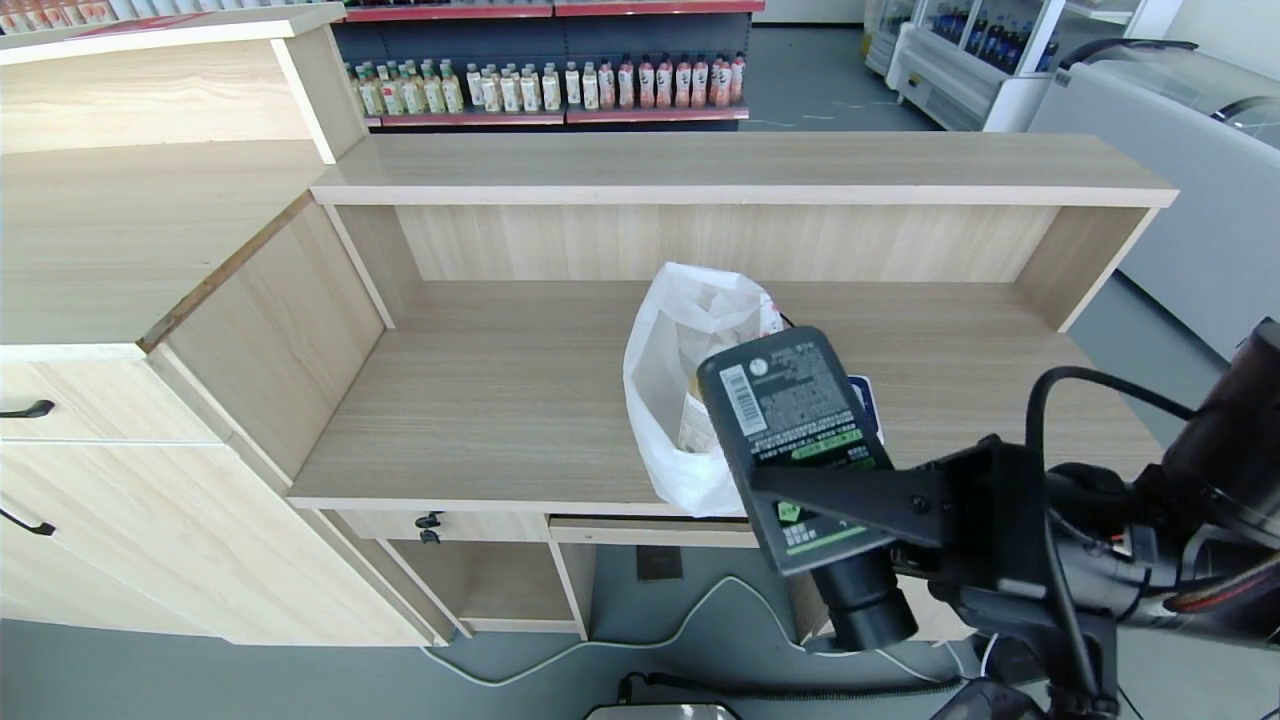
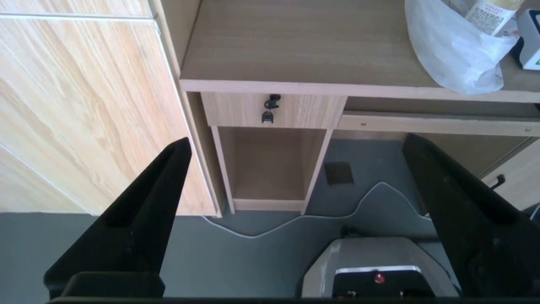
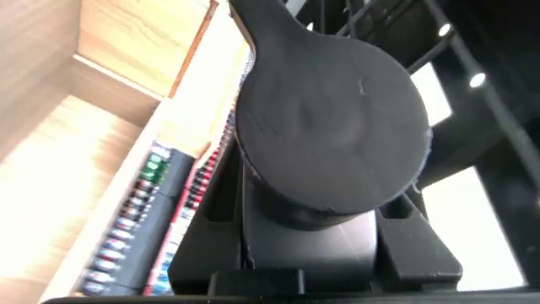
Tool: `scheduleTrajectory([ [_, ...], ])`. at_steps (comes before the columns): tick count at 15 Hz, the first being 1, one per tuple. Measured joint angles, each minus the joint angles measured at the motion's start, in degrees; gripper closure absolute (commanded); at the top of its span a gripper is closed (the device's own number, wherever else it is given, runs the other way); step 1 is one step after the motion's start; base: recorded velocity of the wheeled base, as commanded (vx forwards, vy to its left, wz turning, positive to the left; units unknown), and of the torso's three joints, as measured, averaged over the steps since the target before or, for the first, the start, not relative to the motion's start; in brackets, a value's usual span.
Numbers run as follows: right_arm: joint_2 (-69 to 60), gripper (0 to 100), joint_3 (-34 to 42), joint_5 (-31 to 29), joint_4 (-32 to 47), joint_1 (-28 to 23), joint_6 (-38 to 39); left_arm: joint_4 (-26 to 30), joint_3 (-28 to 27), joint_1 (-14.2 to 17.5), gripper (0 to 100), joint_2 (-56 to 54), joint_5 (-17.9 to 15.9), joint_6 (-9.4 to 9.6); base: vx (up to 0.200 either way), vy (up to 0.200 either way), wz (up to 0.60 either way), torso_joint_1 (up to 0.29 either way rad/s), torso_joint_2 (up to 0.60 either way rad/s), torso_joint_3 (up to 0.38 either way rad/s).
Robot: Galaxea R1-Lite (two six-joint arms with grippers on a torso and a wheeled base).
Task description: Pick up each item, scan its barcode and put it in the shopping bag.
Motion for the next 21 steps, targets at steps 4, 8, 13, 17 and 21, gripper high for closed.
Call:
scheduleTrajectory([
  [4, -3.4, 100, -2.5, -37.5, -0.5, -6.5, 46.5, 0.0, 0.0, 0.0, 0, 0.0, 0.0, 0.00, 0.000, 0.000, 0.00, 0.000, 0.00, 0.000],
  [8, -7.4, 100, 1.0, -37.9, 6.6, -31.0, 64.6, 0.0, 0.0, 0.0, 0, 0.0, 0.0, 0.00, 0.000, 0.000, 0.00, 0.000, 0.00, 0.000],
  [13, -9.2, 100, 3.3, -28.8, 10.2, -51.2, 90.3, 0.0, 0.0, 0.0, 0, 0.0, 0.0, 0.00, 0.000, 0.000, 0.00, 0.000, 0.00, 0.000],
  [17, -8.6, 100, 3.4, -27.8, 18.7, -53.8, 108.8, 0.0, 0.0, 0.0, 0, 0.0, 0.0, 0.00, 0.000, 0.000, 0.00, 0.000, 0.00, 0.000],
  [21, -6.1, 100, -2.2, -24.2, 18.4, -46.1, 140.8, 0.0, 0.0, 0.0, 0, 0.0, 0.0, 0.00, 0.000, 0.000, 0.00, 0.000, 0.00, 0.000],
])
